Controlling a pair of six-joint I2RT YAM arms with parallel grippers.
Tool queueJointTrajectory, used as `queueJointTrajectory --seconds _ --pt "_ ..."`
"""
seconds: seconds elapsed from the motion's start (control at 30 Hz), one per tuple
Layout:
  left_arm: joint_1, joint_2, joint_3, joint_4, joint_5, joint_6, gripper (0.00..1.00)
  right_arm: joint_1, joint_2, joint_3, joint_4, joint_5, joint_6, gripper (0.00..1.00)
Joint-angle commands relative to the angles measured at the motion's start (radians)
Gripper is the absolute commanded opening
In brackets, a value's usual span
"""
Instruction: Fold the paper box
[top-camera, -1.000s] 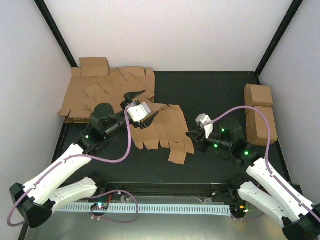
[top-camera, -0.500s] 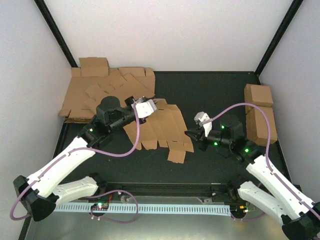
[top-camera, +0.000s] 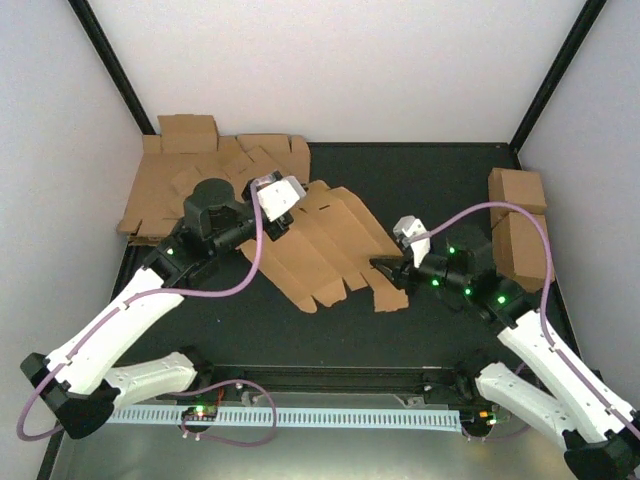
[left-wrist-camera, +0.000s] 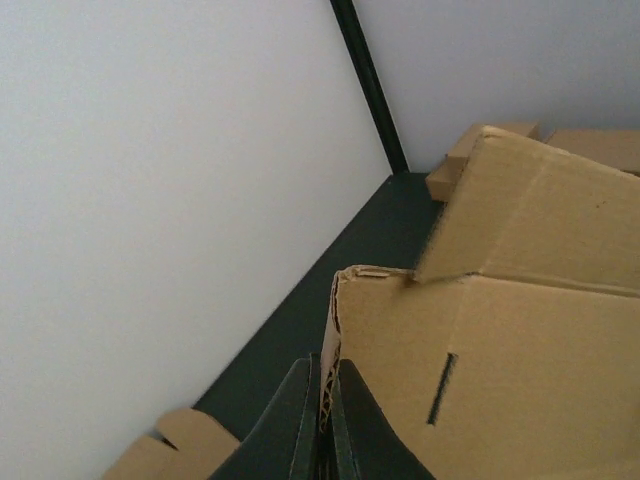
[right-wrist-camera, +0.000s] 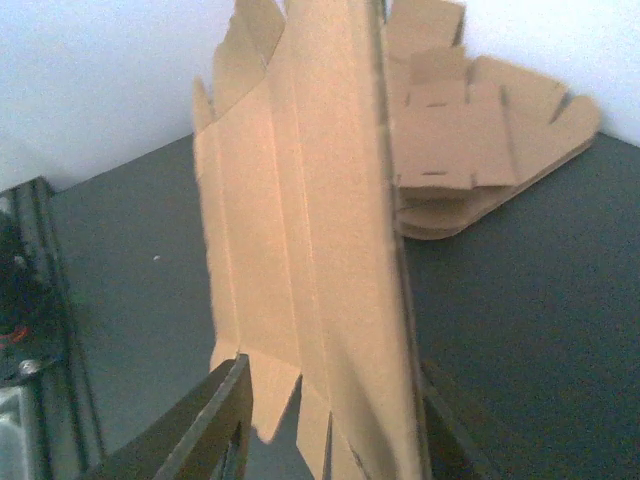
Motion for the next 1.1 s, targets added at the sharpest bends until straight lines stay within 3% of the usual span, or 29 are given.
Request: queueJointTrajectory --seconds 0.0,0.07,0.13,0.37,0.57,0.67,0.8,1.07 --pt "-0.003 -0.043 0.017 -0.088 -0.027 -0.200 0.02 0.006 -0.070 0.030 -0.003 0.145 0.039 0.52" --pt "-0.003 -0.076 -0.028 -0.091 -0.033 -0.260 0.01 0.006 -0.104 0.017 0.009 0.182 0.066 0.67" --pt "-0.003 -0.114 -0.075 -0.091 -0.041 -0.329 0.02 0.006 -0.132 0.013 0.005 0.220 0.087 0.73" --pt "0.022 -0.174 -0.226 -0.155 -0.127 -0.638 0.02 0.006 -0.201 0.023 -0.072 0.369 0.167 0.85" --pt "0.066 -0.184 -0.395 -0.116 -0.054 -0.786 0.02 0.006 -0.153 0.040 -0.193 0.443 0.270 0.87" --pt "0.067 -0.222 -0.519 -0.016 -0.029 -0.811 0.02 0.006 -0.150 0.008 -0.203 0.430 0.301 0.87" --pt "0.068 -0.318 -0.688 0.174 -0.023 -0.789 0.02 0.006 -0.164 -0.085 -0.141 0.406 0.338 0.86" --pt "0.065 -0.421 -0.823 0.288 -0.005 -0.803 0.02 0.006 -0.036 -0.108 -0.012 0.322 0.464 0.83"
